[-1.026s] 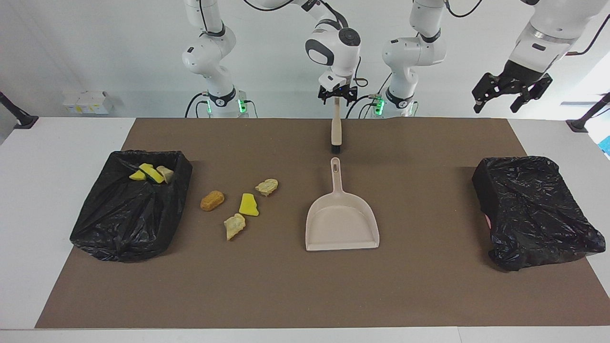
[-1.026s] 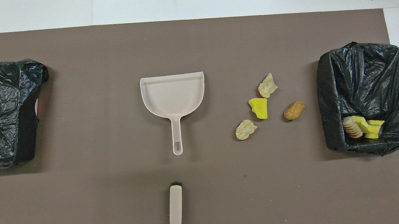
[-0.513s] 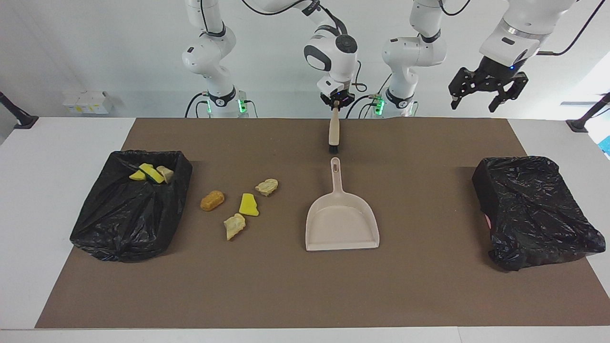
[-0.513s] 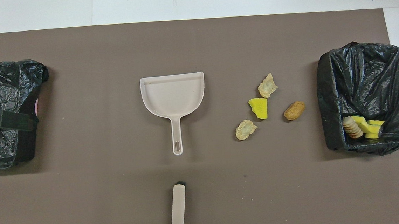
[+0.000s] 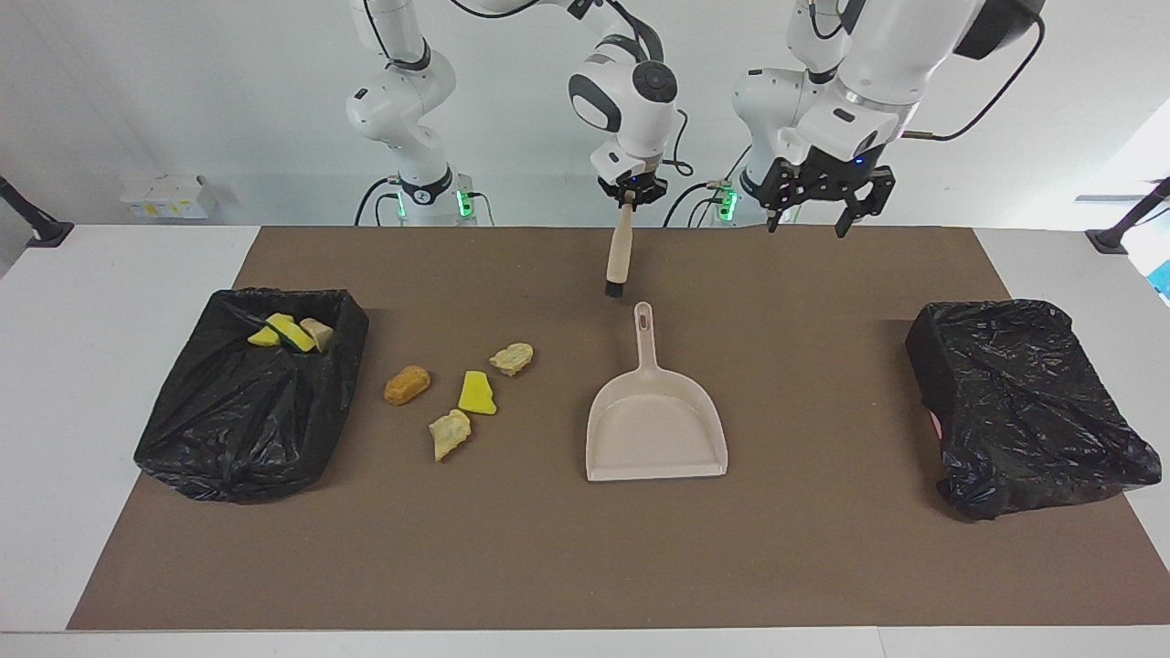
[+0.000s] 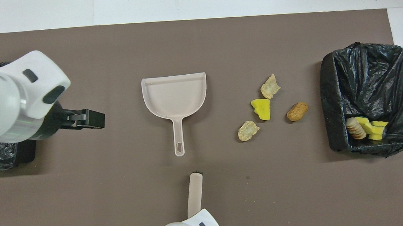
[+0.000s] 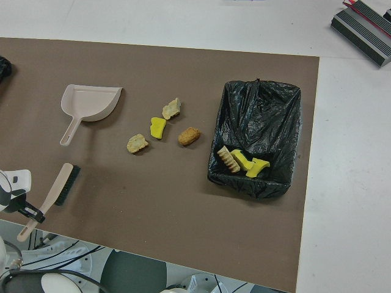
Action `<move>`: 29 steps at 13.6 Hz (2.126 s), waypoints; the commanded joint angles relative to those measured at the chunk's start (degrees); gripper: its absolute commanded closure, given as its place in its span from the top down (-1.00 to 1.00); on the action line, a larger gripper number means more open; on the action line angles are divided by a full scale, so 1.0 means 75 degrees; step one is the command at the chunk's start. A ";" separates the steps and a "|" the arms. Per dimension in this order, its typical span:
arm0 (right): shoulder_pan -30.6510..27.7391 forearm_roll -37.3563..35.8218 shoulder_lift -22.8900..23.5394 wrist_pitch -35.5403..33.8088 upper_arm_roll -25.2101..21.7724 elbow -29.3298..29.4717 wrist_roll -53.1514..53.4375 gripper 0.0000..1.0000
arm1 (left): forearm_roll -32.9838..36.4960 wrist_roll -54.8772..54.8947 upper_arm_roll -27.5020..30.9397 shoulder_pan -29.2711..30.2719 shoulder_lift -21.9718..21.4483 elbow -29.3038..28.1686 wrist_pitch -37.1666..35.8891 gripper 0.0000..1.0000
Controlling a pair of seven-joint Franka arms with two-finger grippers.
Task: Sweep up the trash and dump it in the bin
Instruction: 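Reach the left gripper toward the dustpan while the right gripper reaches the brush, then lift the dustpan with the left gripper while the right gripper lifts the brush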
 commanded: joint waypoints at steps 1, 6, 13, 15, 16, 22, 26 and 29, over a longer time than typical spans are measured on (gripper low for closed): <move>-0.1056 -0.0272 -0.1241 -0.1190 0.0026 -0.0485 -0.1165 -1.00 | -0.0044 -0.0461 0.0122 -0.0490 -0.0127 -0.0791 0.0823 1.00; -0.2664 -0.1338 -0.1527 -0.2225 0.0026 -0.0498 -0.2575 -1.00 | -0.0056 -0.0882 0.0121 -0.1065 -0.0080 -0.1940 0.2053 1.00; -0.4772 -0.3541 -0.1046 -0.1853 0.0050 -0.0463 -0.4180 -1.00 | -0.0044 -0.1926 0.0121 -0.2166 0.1079 -0.2387 0.4034 1.00; -0.5276 -0.3836 -0.0859 -0.1302 0.0038 -0.0463 -0.4577 -1.00 | -0.0044 -0.1962 0.0121 -0.2249 0.1302 -0.2376 0.4212 1.00; -0.5615 -0.4081 -0.0800 -0.0952 0.0038 -0.0463 -0.4962 -1.00 | -0.0044 -0.1951 0.0121 -0.2284 0.1407 -0.2387 0.4352 1.00; -0.6158 -0.4669 0.0113 0.0257 0.0050 -0.0463 -0.5505 -1.00 | -0.0044 -0.1728 0.0133 -0.2203 0.1643 -0.2773 0.4927 1.00; -0.6099 -0.4646 0.0454 0.0739 0.0085 -0.0428 -0.6204 -1.00 | -0.0044 -0.1634 0.0133 -0.2109 0.1643 -0.2856 0.4986 1.00; -0.5890 -0.4355 0.0478 0.0996 0.0097 -0.0428 -0.7365 -1.00 | -0.0044 -0.1646 0.0133 -0.2097 0.1724 -0.2891 0.5021 1.00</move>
